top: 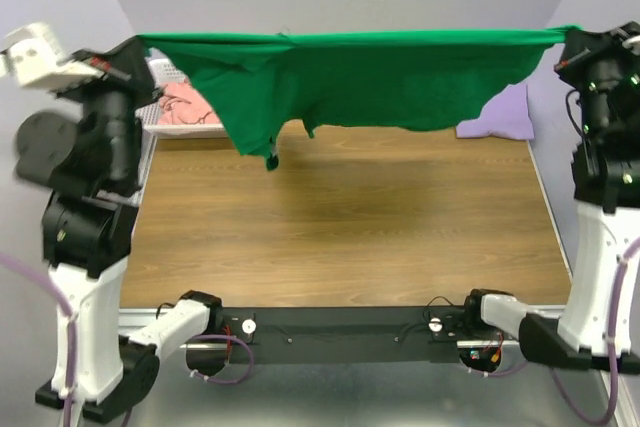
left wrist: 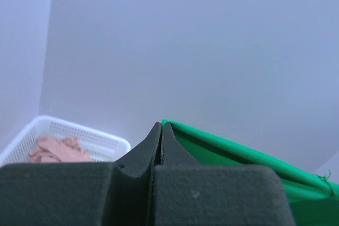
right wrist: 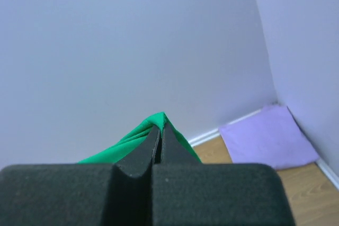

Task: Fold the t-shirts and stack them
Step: Flatten the tshirt out

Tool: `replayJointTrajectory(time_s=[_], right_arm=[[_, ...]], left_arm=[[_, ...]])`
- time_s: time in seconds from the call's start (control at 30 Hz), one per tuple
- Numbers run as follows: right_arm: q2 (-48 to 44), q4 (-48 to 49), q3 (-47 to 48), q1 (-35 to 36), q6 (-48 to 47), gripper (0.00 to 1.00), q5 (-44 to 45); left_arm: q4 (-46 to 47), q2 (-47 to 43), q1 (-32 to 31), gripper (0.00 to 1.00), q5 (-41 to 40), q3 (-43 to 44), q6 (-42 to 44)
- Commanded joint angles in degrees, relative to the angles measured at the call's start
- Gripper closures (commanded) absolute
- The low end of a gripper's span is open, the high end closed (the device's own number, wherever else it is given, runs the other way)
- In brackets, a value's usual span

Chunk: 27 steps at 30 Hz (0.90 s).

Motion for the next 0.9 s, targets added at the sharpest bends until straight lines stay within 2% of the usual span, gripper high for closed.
replayJointTrajectory(time_s=[0.0,0.23,0.4,0.53,0.67,0.7,0.87], right_arm=[[-5.38,0.97,0.21,-1.36,-8.11,0.99,4.62],[-8.64,1.33,1.26,0.66,-11.37,0.99,-0.14],[-8.20,1.33,-0.84,3.30,-15.15,0.99,0.30],[-7.06,1.42,-6.37,4.44,-15.95,0.99,1.62],[-4.61,1.95,-13.92,4.62,-15.51,0.99,0.74],[-3.64,2.12,-17.51,4.62,-15.16,0.99,0.91],[5.05,4.23,-27.11,4.62,-13.58,0.99,3.81]], left_arm=[[6.40,-7.84,1.56,1.00,-11.37,2.95,11.67],[7.10,-8.91,0.42,1.00,-12.26,6.20,18.98],[7.28,-6.10,0.15,1.00,-10.67,3.84,20.13],[7.19,-1.97,0.15,1.00,-8.13,-0.99,19.17],[8.77,1.98,0.15,1.00,-2.78,-10.65,17.06],[9.38,3.03,0.15,1.00,-1.98,-15.37,16.01],[14.83,14.36,0.15,1.00,3.73,-27.35,13.45]])
